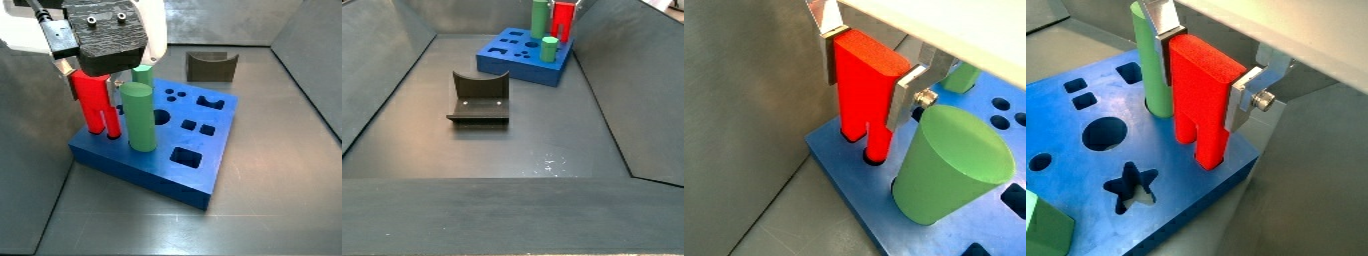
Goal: Pick up the square-circle object. Move up. Place the square-circle object on the fixture. Regrasp the square-circle object. Rotate the square-circle object. Move to above the board. Insert the square-circle object.
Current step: Insert the square-circle object.
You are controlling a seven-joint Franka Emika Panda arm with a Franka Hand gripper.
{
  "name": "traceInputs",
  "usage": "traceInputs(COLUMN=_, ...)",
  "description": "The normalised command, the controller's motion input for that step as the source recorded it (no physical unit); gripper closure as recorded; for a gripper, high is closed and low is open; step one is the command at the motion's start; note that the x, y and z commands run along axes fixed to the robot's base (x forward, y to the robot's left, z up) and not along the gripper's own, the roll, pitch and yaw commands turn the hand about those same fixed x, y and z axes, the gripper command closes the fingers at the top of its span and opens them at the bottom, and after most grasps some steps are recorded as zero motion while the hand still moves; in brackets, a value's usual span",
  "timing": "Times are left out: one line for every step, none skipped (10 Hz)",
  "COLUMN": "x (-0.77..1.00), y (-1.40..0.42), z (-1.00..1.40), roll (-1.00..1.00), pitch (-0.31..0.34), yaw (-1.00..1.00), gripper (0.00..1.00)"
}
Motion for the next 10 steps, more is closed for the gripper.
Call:
traceInputs(x=0.16, y=-0.17, z=-0.24, roll=0.06, pitch=-0.014, yaw=0.0, gripper=1.0)
traceInputs(x=0.21, y=-0.14, z=-0.27, roll=0.0, pitch=-0.033, yaw=0.0, gripper=1.0)
traceInputs(x=0.18, y=0.0, z=-0.36, roll=0.0, pitch=-0.017, yaw=0.01, gripper=1.0)
traceInputs(x=0.05, y=0.12, z=-0.54, roll=0.07, pitch=0.0, yaw=0.08, gripper=1.0)
traceInputs(x=0.05, y=0.12, z=-0.45, roll=0.12, pitch=0.039, yaw=0.14, gripper=1.0)
traceInputs(x=0.0, y=0.0, z=-0.02, roll=0.01, pitch=0.0, yaw=0.0, gripper=1.0)
traceInputs(x=-0.16, y=-0.04, z=-0.22, roll=0.16, pitch=0.043, yaw=-0.03, gripper=1.0)
traceInputs(x=-0.05, y=-0.02, z=-0.17, roll=0.16, pitch=0.067, yaw=-0.05, gripper=1.0)
traceInputs(x=0.0, y=0.0, z=-0.02, roll=0.0, pitch=0.0, yaw=0.0, gripper=1.0)
traceInputs(x=0.0, y=-0.14, z=-0.29, roll=0.09, pitch=0.044, yaw=-0.11, gripper=1.0)
